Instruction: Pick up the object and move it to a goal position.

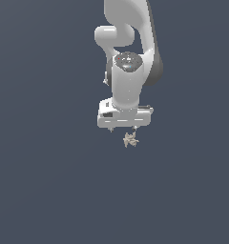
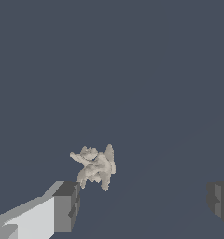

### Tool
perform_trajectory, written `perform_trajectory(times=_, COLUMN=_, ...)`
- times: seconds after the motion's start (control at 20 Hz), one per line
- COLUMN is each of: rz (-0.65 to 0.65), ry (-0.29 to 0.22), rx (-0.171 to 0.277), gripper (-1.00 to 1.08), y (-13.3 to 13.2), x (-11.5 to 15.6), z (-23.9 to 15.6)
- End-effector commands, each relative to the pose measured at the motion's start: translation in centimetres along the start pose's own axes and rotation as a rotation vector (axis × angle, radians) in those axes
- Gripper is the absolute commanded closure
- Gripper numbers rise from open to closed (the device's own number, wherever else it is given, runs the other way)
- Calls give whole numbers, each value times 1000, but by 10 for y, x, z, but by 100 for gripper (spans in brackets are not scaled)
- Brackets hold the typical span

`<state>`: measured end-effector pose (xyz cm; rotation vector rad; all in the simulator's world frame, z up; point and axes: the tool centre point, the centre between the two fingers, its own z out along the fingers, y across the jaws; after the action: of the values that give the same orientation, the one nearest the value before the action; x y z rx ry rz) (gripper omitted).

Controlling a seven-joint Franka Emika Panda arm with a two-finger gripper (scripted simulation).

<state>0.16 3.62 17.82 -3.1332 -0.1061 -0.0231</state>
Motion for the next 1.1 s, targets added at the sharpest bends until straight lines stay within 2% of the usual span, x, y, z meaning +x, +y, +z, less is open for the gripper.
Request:
perform_trajectory(times=0.0, rz=0, ry=0, rx=0, gripper=-92, y=0, x=0, z=0)
perform_trajectory(times=0.5, rz=35, ry=-22, rx=-7, gripper=-92, y=25, x=0, z=5)
perform_trajectory(times=0.8, rz=19, ry=-21, rx=-8, gripper=-92, y=18, x=-2, z=12)
perform_trajectory(times=1.05, rz=-24, ry=-20, rx=-9, gripper=-92, y=0, x=-8, z=33)
